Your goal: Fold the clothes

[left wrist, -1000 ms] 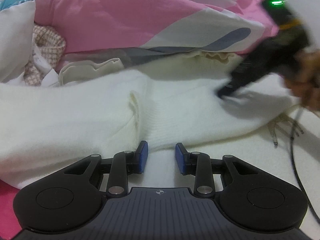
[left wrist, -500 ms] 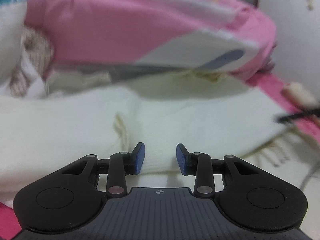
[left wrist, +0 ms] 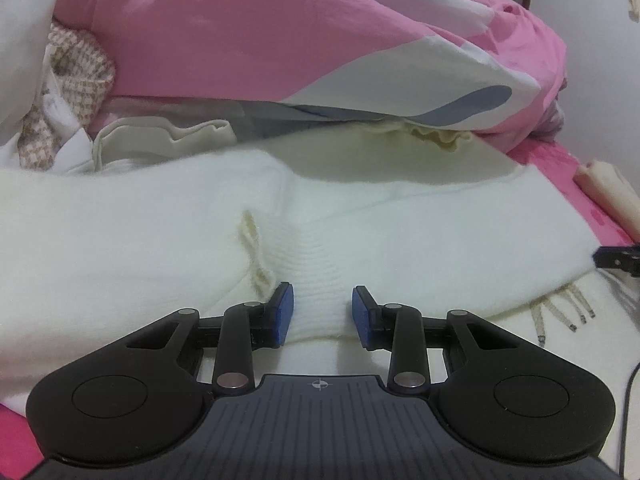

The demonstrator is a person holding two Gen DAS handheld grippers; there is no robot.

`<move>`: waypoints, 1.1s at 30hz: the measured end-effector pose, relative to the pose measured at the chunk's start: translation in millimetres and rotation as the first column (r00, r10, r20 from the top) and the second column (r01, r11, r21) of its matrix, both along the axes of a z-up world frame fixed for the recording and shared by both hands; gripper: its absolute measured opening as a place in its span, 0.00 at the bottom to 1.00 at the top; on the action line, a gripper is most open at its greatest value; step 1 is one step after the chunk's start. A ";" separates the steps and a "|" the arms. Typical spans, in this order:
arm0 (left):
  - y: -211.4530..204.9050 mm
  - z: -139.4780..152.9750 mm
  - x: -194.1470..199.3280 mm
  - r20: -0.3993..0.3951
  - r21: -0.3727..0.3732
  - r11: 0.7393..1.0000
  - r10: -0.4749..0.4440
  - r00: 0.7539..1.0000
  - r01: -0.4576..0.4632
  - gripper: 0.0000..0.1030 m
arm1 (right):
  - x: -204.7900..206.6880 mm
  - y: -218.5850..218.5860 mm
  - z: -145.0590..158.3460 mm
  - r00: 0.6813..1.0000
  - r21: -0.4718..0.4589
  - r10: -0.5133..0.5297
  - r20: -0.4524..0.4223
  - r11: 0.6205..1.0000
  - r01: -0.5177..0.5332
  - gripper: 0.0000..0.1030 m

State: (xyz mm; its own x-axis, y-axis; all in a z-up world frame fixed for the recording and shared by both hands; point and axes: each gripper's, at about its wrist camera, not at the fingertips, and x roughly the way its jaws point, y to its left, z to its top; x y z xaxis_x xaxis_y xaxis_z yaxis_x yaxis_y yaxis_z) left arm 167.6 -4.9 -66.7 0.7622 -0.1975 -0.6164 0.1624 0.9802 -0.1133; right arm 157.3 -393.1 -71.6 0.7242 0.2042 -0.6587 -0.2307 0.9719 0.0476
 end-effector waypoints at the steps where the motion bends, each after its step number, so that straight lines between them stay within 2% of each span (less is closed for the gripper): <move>1: -0.2 2.7 -2.2 0.005 0.006 1.000 0.001 1.000 -0.001 0.32 | -5.3 -5.0 0.6 1.000 0.022 -0.014 -0.003 1.000 0.014 0.16; 4: -9.3 15.3 -12.1 0.060 0.057 0.998 -0.019 0.998 0.015 0.33 | -20.4 -7.1 13.3 0.997 0.033 -0.074 -0.020 0.997 0.074 0.17; 7: -28.3 27.4 -13.7 0.110 0.101 0.993 -0.072 0.991 0.061 0.33 | -25.2 13.1 31.1 0.999 0.049 -0.011 0.046 0.999 0.009 0.17; 11: -60.5 25.2 5.8 0.075 0.108 0.983 -0.156 0.985 0.148 0.34 | -9.3 43.4 24.3 0.995 0.102 0.065 0.076 0.992 -0.073 0.18; 14: -75.6 -2.4 18.0 0.007 0.192 0.969 -0.161 0.987 0.157 0.37 | -9.4 47.5 2.6 0.996 0.114 0.062 0.062 0.991 -0.069 0.18; 15: -75.3 -9.4 15.4 0.021 0.197 0.968 -0.160 0.987 0.153 0.37 | -13.1 45.2 -4.2 0.996 0.124 0.059 0.060 0.990 -0.066 0.18; 17: -74.6 -11.4 11.5 0.041 0.197 0.970 -0.157 0.987 0.146 0.40 | -18.5 39.6 -12.0 0.998 0.139 0.049 0.039 0.989 -0.054 0.18; 21: -73.5 -13.1 12.8 0.043 0.180 0.975 -0.142 0.989 0.132 0.46 | -26.7 34.1 3.2 1.000 0.140 0.030 0.005 0.990 -0.031 0.18; 24: -71.1 -12.9 12.8 0.042 0.174 0.977 -0.131 0.991 0.122 0.51 | -21.6 33.7 19.7 0.996 0.171 0.010 0.086 0.985 -0.025 0.18; 26: -68.9 -12.3 12.7 0.039 0.166 0.979 -0.123 0.992 0.115 0.53 | -13.5 32.9 20.0 0.993 0.154 -0.026 0.111 0.988 0.009 0.18; 29: -66.1 -12.8 13.7 0.034 0.147 0.983 -0.114 0.993 0.108 0.56 | -5.1 27.5 -8.9 0.996 0.053 -0.048 0.072 0.998 0.045 0.17; 33: -67.0 -14.4 14.9 0.035 0.148 0.983 -0.112 0.993 0.106 0.58 | -10.0 17.2 3.8 0.997 0.077 -0.074 0.030 0.995 0.071 0.18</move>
